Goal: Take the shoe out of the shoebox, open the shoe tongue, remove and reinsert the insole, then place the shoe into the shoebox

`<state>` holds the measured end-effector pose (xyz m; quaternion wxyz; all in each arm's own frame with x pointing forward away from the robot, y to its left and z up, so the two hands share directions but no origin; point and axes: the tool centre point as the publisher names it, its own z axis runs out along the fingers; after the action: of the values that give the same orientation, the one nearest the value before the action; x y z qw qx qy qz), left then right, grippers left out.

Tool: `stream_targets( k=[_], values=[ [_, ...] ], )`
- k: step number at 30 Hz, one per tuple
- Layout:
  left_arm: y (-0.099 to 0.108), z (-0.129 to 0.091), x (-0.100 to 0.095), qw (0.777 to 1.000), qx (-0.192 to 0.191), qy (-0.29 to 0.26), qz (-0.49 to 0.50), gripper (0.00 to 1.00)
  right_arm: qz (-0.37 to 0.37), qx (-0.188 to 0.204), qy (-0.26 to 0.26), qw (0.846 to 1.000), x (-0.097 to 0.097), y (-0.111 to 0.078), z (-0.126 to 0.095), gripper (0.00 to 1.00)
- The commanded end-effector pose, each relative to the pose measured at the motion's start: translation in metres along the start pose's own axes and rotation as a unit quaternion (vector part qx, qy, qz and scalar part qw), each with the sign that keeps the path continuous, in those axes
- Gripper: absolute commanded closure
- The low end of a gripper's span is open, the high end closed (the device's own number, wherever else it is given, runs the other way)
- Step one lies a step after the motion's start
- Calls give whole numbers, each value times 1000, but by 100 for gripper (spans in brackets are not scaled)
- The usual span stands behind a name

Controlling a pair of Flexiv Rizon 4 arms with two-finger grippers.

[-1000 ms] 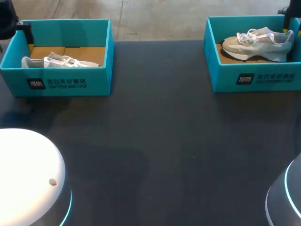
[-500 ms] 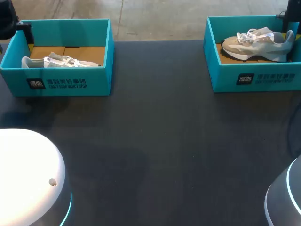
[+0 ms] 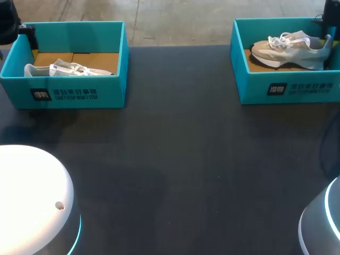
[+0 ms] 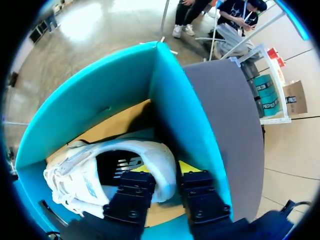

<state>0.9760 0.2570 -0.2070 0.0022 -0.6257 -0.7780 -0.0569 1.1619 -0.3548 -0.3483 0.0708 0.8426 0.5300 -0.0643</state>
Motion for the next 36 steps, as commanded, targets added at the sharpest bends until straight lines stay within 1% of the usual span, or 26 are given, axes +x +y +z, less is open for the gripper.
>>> stream_targets(
  k=[1, 7, 15, 23, 29, 36],
  values=[
    [-1, -1, 1, 1000, -1, 1, 0, 0, 2, 7, -4, 1000, 7, 4, 3, 100],
    [-1, -1, 1, 1000, -1, 1, 0, 0, 3, 8, -6, 1000, 4, 2, -2, 100],
    [-1, -1, 1, 1000, -1, 1, 0, 0, -2, -4, -2, 1000, -3, -4, -20, 100],
    [-1, -1, 1, 1000, -1, 1, 0, 0, -6, -13, 2, 1000, -10, -15, -46, 100],
    [-1, -1, 1, 1000, -1, 1, 0, 0, -24, -25, 7, 999, -9, -25, -68, 100],
    [-1, -1, 1, 1000, -1, 1, 0, 0, -44, -44, 2, 998, -8, -38, -100, 100]
  ],
)
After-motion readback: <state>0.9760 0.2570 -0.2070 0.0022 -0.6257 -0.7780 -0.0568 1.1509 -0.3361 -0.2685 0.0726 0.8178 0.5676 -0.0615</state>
